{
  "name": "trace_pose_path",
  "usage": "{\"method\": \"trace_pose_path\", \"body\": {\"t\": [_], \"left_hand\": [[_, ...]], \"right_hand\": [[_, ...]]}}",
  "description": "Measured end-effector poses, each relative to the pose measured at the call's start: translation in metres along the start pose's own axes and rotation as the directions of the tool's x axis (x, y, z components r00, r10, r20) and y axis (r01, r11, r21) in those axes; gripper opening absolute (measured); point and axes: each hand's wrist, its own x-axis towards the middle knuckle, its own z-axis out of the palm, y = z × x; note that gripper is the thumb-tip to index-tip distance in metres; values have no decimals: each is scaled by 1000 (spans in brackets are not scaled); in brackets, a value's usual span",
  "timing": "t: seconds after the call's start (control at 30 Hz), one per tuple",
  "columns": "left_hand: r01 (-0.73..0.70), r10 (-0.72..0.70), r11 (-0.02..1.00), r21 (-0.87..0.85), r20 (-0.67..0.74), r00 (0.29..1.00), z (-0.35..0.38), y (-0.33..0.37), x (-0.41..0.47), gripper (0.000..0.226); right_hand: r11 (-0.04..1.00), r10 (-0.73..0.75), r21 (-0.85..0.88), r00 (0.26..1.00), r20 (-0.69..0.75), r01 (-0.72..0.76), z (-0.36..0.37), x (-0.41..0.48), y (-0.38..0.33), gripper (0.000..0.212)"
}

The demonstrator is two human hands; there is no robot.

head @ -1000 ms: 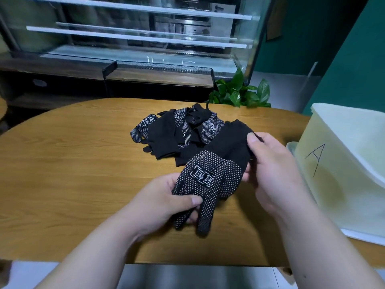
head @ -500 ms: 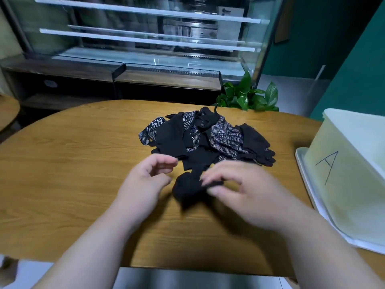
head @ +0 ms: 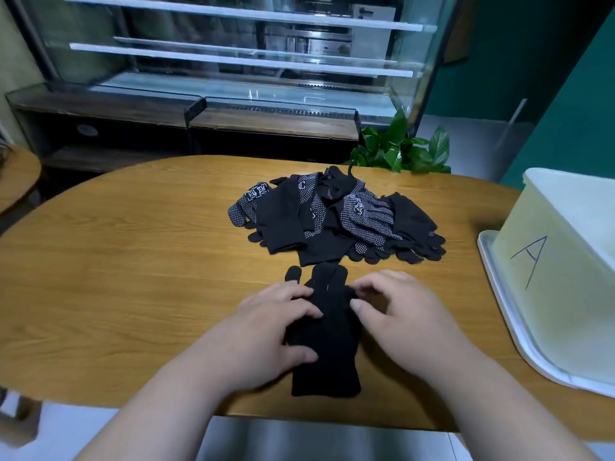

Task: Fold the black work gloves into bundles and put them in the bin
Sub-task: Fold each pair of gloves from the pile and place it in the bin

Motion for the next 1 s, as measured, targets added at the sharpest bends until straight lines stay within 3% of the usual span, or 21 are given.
{"method": "trace_pose_path", "body": {"t": [0.13,0.4,0.53,0.67,0.83,1.0], "left_hand": [[-25,17,997,68,125,992,5,9,1,68],[-65,49,992,106,150,988,13,14,-1,85],[-21,8,992,121,108,994,15,15,-2,96],[37,-45,989,141,52,998,16,15,-1,86],[103,-96,975,197,-46,994,21,10,2,88],[137,-112,954,268,-107,988,22,8,6,83]], "right_hand": [[981,100,-173,991,83,-85,13,5,4,53],[947,143,-311,975,170,-85,5,0,10,36],[977,102,-198,988,120,-77,9,0,10,34],[985,86,-157,991,104,-69,17,3,11,34],[982,117,-157,990,76,-104,23,7,11,16],[969,230,-90,973,-28,-231,19,12,8,19]]}}
